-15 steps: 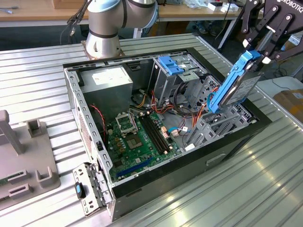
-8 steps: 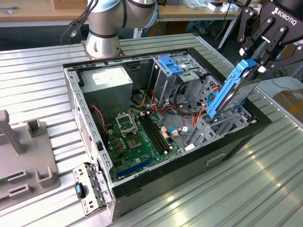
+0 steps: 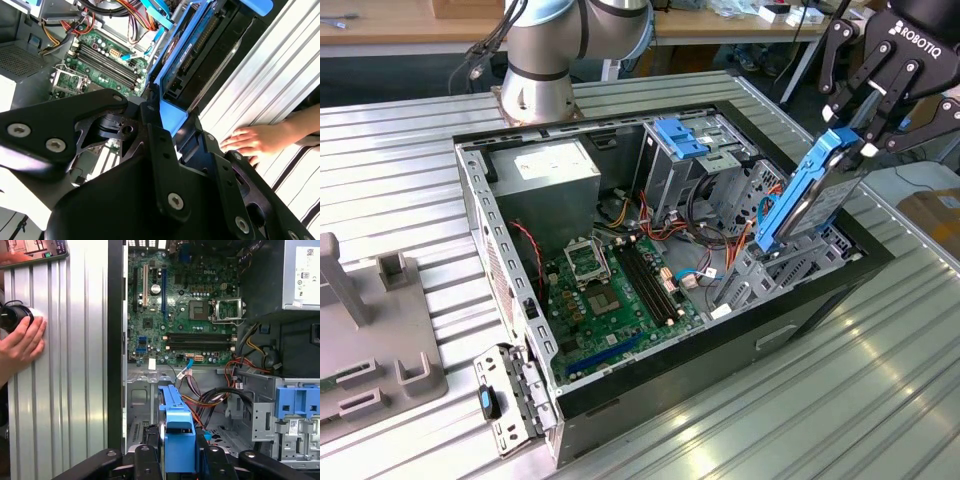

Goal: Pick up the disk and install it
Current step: 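Insert the disk into the insertion slot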

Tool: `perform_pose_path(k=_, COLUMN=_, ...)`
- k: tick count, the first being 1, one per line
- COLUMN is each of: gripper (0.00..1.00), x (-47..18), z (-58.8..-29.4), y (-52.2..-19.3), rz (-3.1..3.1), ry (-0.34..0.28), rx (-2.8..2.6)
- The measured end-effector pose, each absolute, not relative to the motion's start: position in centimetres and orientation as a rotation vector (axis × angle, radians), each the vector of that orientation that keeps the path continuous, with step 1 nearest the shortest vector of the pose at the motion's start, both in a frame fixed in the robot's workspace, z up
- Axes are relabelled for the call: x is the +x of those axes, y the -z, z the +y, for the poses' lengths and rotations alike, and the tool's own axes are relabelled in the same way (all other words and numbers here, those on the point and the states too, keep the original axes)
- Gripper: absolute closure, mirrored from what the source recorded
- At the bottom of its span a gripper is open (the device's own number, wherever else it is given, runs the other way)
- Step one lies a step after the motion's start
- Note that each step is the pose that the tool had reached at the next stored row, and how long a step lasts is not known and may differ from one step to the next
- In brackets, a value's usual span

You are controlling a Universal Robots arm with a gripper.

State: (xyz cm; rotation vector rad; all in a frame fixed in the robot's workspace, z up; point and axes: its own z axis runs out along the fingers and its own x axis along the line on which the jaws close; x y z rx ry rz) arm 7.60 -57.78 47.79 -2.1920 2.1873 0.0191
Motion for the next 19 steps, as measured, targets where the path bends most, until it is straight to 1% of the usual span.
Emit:
perform_pose_path(k=7, gripper=0.64, x=7.6, z=-57.8, y=-46.7, rz=2.188, ry=-0.019, rx=-2.192)
perform_pose_path(k=19, gripper=0.64, x=7.5, z=-57.8, y=-46.5, rz=2.188, ry=-0.019, rx=-2.192)
